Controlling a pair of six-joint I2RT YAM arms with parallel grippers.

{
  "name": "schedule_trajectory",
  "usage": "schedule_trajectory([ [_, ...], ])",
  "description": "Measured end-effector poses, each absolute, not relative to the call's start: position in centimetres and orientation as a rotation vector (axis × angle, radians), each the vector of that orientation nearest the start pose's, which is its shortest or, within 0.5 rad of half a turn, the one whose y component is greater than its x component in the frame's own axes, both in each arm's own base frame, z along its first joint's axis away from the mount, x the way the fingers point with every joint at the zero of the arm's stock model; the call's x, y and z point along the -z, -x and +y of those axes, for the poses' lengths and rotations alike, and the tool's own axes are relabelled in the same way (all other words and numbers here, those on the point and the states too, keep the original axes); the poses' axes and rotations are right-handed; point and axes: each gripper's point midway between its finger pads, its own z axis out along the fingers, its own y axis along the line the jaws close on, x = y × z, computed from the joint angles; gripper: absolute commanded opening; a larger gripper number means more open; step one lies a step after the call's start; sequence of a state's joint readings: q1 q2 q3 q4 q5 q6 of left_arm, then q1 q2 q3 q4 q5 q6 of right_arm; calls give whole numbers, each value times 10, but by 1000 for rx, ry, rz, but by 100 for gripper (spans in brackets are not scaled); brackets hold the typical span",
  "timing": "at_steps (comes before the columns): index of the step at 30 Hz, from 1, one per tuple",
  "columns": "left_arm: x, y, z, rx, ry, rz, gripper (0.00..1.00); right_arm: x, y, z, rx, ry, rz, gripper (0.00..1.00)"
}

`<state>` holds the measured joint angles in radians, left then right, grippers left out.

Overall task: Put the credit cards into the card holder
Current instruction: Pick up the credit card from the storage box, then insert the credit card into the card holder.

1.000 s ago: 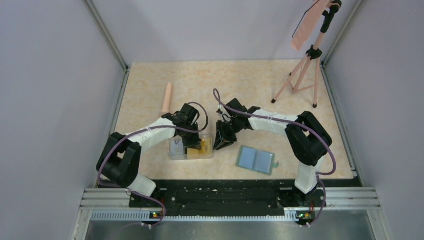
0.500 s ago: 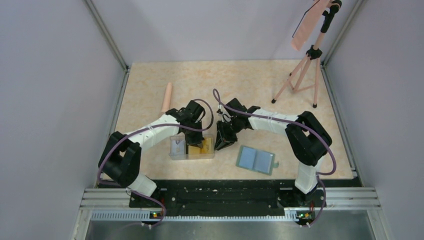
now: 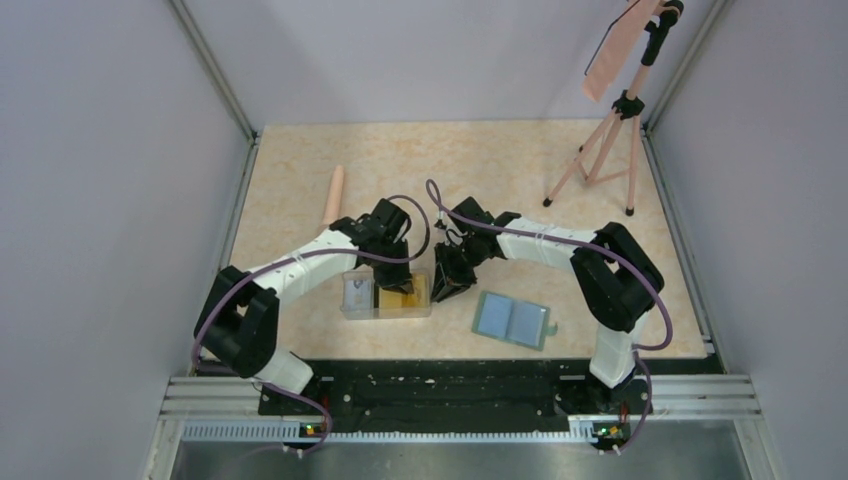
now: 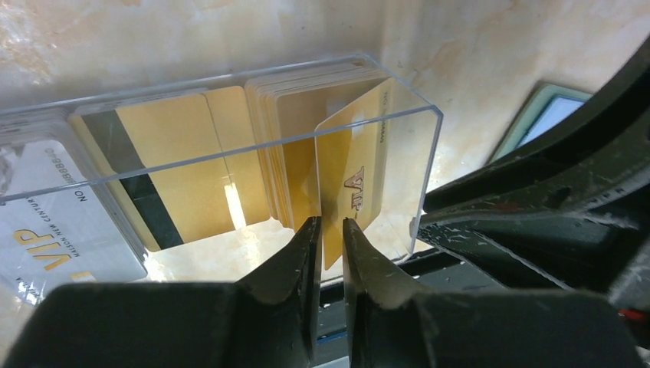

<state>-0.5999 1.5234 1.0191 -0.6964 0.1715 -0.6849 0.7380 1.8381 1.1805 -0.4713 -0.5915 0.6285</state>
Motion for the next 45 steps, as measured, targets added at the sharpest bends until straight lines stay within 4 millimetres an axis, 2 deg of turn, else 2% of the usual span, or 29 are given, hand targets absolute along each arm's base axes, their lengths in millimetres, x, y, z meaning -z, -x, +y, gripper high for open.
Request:
schedule_trajectory([
  [5, -82, -223, -227, 598, 84, 2867, 18, -64, -199, 340, -1107, 360, 2958, 21],
  [12, -91, -229, -247, 736, 78, 2807, 19, -64, -200, 340, -1107, 361, 2957, 21],
  [17, -86, -230, -248, 733, 99, 2817, 13, -64, -200, 340, -1107, 362, 2957, 21],
  [19, -81, -230, -247, 715, 111, 2829, 7, -64, -200, 340, -1106, 367, 2955, 21],
  [20, -80, -230, -246, 707, 117, 2834, 2, -64, -200, 340, -1105, 369, 2954, 21],
  [22, -77, -230, -244, 689, 124, 2842, 0, -64, -200, 340, -1103, 371, 2953, 22],
  [24, -76, -230, -243, 680, 130, 2845, 0, -63, -201, 339, -1097, 374, 2951, 24],
  [29, -84, -230, -240, 669, 135, 2824, 0, -68, -207, 337, -1054, 395, 2924, 40],
  [33, -117, -229, -237, 724, 120, 2725, 0, -88, -212, 335, -1041, 408, 2861, 53],
  [39, -192, -224, -244, 961, 54, 2458, 0, -150, -228, 321, -1112, 381, 2666, 63],
  [42, -206, -215, -255, 1125, 20, 2367, 0, -177, -237, 298, -1163, 317, 2572, 64],
  [45, -202, -205, -271, 1287, -11, 2344, 0, -191, -239, 272, -1217, 241, 2510, 65],
])
